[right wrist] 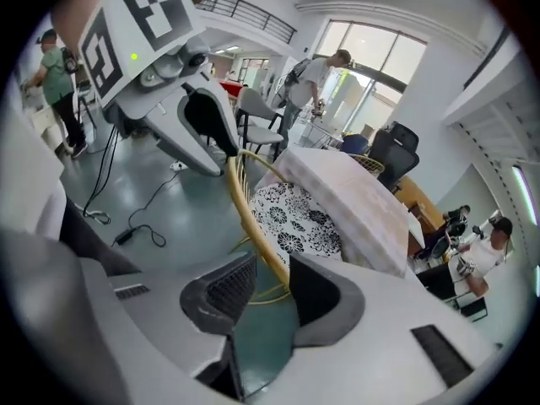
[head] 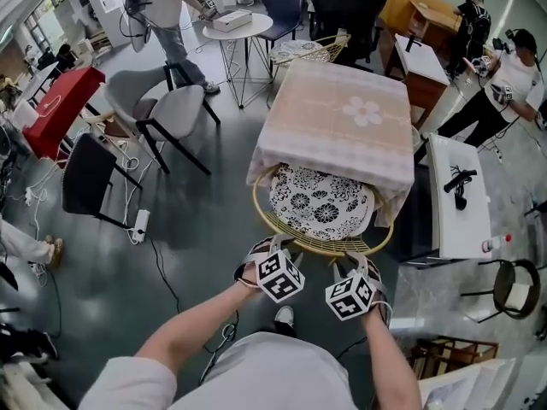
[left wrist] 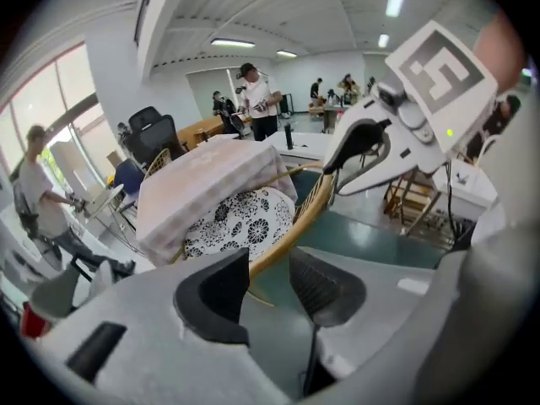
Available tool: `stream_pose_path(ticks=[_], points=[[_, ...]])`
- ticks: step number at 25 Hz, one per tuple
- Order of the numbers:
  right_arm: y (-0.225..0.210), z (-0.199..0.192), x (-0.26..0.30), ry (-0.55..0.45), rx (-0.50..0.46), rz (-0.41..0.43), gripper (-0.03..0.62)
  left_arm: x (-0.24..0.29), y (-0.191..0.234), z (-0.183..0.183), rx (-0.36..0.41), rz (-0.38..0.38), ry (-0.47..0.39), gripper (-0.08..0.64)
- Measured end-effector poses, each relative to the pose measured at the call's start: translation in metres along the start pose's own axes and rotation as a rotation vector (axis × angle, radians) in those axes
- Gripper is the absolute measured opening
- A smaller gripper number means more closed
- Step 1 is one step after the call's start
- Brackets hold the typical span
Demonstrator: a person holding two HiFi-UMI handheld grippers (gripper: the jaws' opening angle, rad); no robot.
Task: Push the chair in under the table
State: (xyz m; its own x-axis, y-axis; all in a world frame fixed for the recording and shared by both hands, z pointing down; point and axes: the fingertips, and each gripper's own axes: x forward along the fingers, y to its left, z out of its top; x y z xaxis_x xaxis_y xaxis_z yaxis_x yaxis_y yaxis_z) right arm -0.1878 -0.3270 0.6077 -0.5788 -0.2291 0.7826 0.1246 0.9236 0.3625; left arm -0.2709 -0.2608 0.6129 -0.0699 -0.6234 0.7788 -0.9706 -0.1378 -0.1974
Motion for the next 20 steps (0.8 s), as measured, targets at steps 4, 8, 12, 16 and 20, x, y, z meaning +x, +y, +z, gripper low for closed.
stream_pose_path(ticks=[4,8,12,16,20], points=[[-0.008,0.018,-0.026,-0.109,0.157,-0.056,0.057,-0.021,-0.016,0.018,-0.197,-0.037,-0.094,0.149],[-0.01,0.027,-0.054,-0.216,0.309,-0.078,0.034,-0.043,-0.033,0.032,-0.357,-0.038,-0.186,0.138],[-0.007,0.036,-0.086,-0.302,0.442,-0.074,0.023,-0.072,-0.043,0.049,-0.46,-0.014,-0.28,0.092],[0.003,0.039,-0.111,-0.374,0.549,-0.046,0.009,-0.098,-0.057,0.067,-0.461,0.025,-0.355,0.042],[0.007,0.041,-0.137,-0.437,0.633,-0.034,0.003,-0.116,-0.074,0.083,-0.476,0.033,-0.411,0.006]])
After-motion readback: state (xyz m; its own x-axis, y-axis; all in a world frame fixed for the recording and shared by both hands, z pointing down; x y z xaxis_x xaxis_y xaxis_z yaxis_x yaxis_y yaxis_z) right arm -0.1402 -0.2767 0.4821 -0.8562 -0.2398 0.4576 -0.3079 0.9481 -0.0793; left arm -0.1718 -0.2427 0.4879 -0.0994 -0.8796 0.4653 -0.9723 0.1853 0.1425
